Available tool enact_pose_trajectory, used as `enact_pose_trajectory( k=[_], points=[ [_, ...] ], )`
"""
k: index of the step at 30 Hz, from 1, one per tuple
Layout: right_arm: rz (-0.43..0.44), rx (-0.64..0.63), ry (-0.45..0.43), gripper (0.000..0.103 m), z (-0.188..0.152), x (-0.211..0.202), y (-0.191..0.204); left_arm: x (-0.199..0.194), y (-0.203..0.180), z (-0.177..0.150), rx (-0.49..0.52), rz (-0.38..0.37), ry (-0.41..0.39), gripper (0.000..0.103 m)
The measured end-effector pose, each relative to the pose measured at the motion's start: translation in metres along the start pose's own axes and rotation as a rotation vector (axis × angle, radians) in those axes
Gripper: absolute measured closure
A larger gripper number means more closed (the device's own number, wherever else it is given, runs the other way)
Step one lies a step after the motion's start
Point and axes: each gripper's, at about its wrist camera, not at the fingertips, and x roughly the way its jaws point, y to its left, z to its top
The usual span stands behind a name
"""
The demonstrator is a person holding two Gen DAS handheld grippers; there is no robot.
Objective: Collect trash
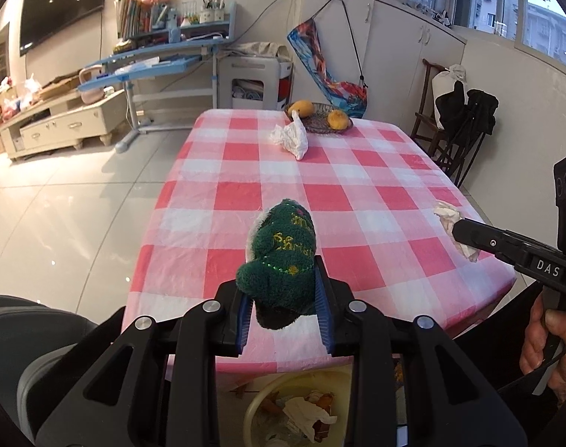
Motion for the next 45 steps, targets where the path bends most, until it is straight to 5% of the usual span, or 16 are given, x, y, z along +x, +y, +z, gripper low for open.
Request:
enact_pose_trajectory(
  k=[10, 19, 29, 31, 38, 41, 45],
  points=[
    [0.007, 0.003, -0.059, 0.079, -0.008, -0.018, 0.003, -0.022, -0.005, 0.007, 0.000, 0.001, -0.084, 0.074],
    [0.055, -0.036, 0.013, 0.079, -0.036, -0.020, 0.026, -0.034, -0.002, -0.006, -0.020, -0.006, -0.093, 0.074],
    [0.092, -0.123, 0.296, 0.075, -0.093, 0.009, 0.066, -0.024, -0.004, -0.071, -0.057, -0.035, 0.102, 0.074],
    [0.068, -0.139, 0.324, 0.065, -0.099, 0.013, 0.068, -0.018, -0.004, -0.084, -0.053, -0.036, 0.166, 0.074],
    [0.025, 0.016, 0.221, 0.051, -0.091, -0.009, 0.039, 0.000, -0.006, -0.116, -0.021, -0.054, 0.363, 0.070],
    [-0.017, 0.056, 0.111, 0.043, -0.077, -0.033, 0.027, -0.012, -0.005, -0.114, -0.015, -0.049, 0.314, 0.057],
    [-0.108, 0.075, -0.056, 0.028, -0.066, -0.072, 0.018, -0.040, -0.006, -0.101, 0.014, 0.032, 0.132, 0.029]
  ],
)
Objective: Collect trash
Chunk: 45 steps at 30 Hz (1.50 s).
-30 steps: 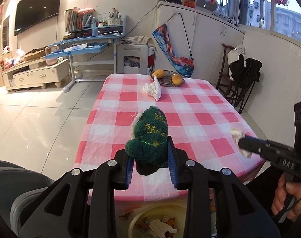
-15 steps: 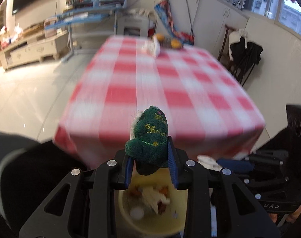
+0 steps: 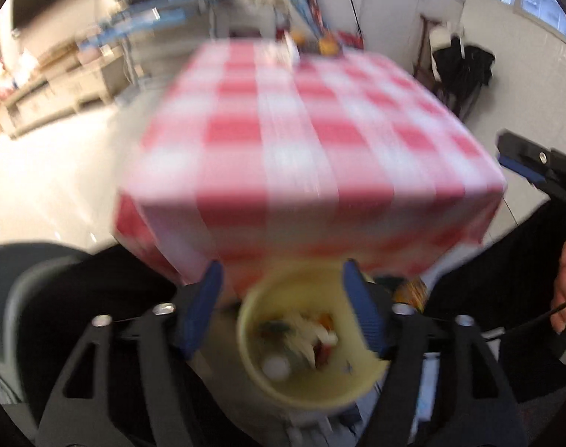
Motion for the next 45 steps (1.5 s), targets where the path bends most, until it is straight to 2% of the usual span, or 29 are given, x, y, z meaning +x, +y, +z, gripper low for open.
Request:
enact_pose_trajectory(
  k=[1, 5, 11, 13, 15, 18, 30, 38, 45],
  points=[
    [-0.020, 0.013, -0.020, 0.024, -0.002, -0.003, -0.003, -0.007, 0.001, 0.003, -0.003, 0.025, -0.051, 0.022],
    [-0.086, 0.004, 0.010, 0.022, -0.012, 0.007, 0.001, -0.024, 0.000, 0.015, -0.016, 0.095, -0.193, 0.013],
    [-0.125, -0.094, 0.044, 0.016, -0.020, 0.019, 0.022, -0.028, 0.001, 0.009, -0.008, 0.165, -0.272, 0.008],
    [-0.135, -0.093, 0.046, 0.015, -0.022, 0.020, 0.021, -0.023, 0.004, 0.002, -0.002, 0.195, -0.259, 0.008],
    [-0.147, -0.083, 0.052, 0.015, -0.023, 0.024, 0.020, -0.020, 0.011, 0.003, -0.026, 0.185, -0.239, 0.008],
    [-0.170, -0.085, 0.065, 0.015, -0.024, 0.033, 0.021, -0.024, 0.020, 0.003, -0.072, 0.178, -0.261, 0.008],
    [-0.259, -0.221, 0.101, 0.015, -0.037, 0.051, 0.040, -0.025, 0.030, 0.003, -0.117, 0.143, -0.277, 0.007],
    [-0.281, -0.278, 0.129, 0.014, -0.042, 0.060, 0.046, -0.020, 0.031, 0.003, -0.125, 0.134, -0.259, 0.007],
    [-0.283, -0.278, 0.122, 0.013, -0.043, 0.058, 0.046, -0.018, 0.029, 0.004, -0.117, 0.138, -0.254, 0.007]
  ],
)
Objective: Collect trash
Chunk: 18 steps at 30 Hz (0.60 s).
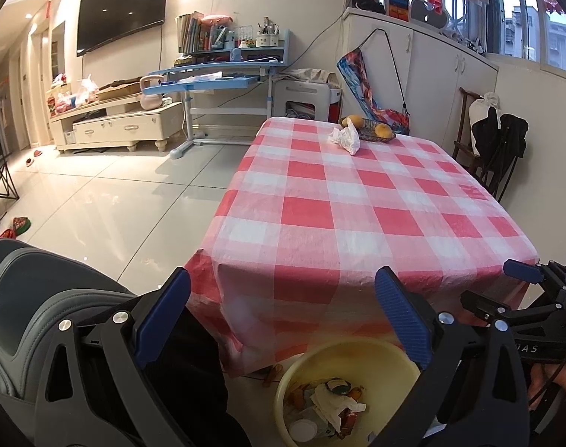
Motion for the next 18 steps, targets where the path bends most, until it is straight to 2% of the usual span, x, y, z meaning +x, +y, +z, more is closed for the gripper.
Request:
enact_pose_trajectory(
  k=[18],
  points=[
    [-0.003, -0.011, 0.004, 0.012, -0.0002, 0.0009, 0.0009, 0.0005, 0.0002, 0.0000, -0.001, 0.000, 0.000, 0.007]
  ],
)
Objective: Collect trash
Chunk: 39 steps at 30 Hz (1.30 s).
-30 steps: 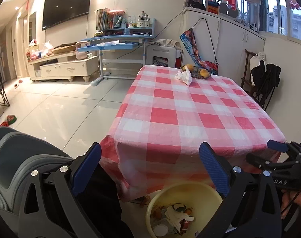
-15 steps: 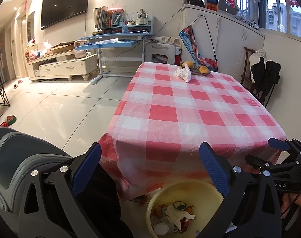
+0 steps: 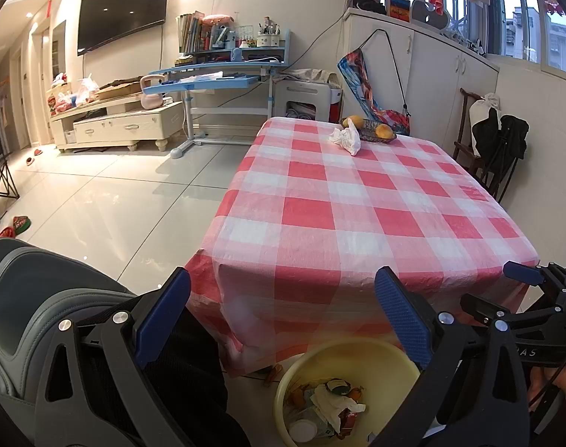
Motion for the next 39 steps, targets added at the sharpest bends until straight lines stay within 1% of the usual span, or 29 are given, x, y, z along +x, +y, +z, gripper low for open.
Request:
enact_pose_trajectory(
  k=[33, 39],
  points=[
    [-0.003, -0.003, -0.004, 0.012, -0.0015, -0.0011, 0.0024, -0.0002, 0.0006, 0.0002, -0.001, -0.001, -0.001, 0.007],
    [-0.003, -0.003, -0.003, 0.012, -0.0018, -0.0012, 0.0025, 0.0009, 0.0030, 0.0006, -0.014, -0.001, -0.001, 0.007]
  ],
)
